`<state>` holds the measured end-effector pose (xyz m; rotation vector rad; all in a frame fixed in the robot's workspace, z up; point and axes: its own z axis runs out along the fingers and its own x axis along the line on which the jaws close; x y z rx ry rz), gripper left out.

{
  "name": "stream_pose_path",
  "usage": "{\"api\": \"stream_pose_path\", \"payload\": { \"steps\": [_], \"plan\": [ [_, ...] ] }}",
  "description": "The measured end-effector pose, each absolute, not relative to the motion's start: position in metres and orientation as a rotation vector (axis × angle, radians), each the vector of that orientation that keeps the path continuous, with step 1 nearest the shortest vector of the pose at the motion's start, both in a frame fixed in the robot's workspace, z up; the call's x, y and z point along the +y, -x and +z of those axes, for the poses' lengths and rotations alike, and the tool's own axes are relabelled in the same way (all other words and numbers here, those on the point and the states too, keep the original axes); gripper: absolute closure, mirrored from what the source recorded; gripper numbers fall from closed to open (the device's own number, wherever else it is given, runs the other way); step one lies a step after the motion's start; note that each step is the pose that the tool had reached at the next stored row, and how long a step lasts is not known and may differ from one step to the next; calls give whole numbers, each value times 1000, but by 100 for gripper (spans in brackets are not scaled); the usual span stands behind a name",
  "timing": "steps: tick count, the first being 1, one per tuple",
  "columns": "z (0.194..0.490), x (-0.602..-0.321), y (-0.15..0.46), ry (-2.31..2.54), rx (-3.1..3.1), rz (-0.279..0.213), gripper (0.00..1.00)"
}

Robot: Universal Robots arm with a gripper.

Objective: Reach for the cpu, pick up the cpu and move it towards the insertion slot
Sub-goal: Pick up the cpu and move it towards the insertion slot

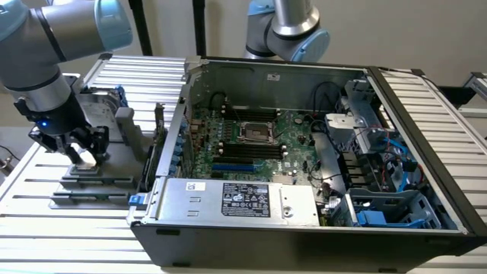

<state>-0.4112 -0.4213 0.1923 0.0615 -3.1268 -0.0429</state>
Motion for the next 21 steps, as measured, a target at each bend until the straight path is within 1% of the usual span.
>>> {"api": "stream_pose_path", "payload": {
  "steps": [21],
  "plan": [
    [287,-421,405,-63,-3127,-45,45]
  ]
}}
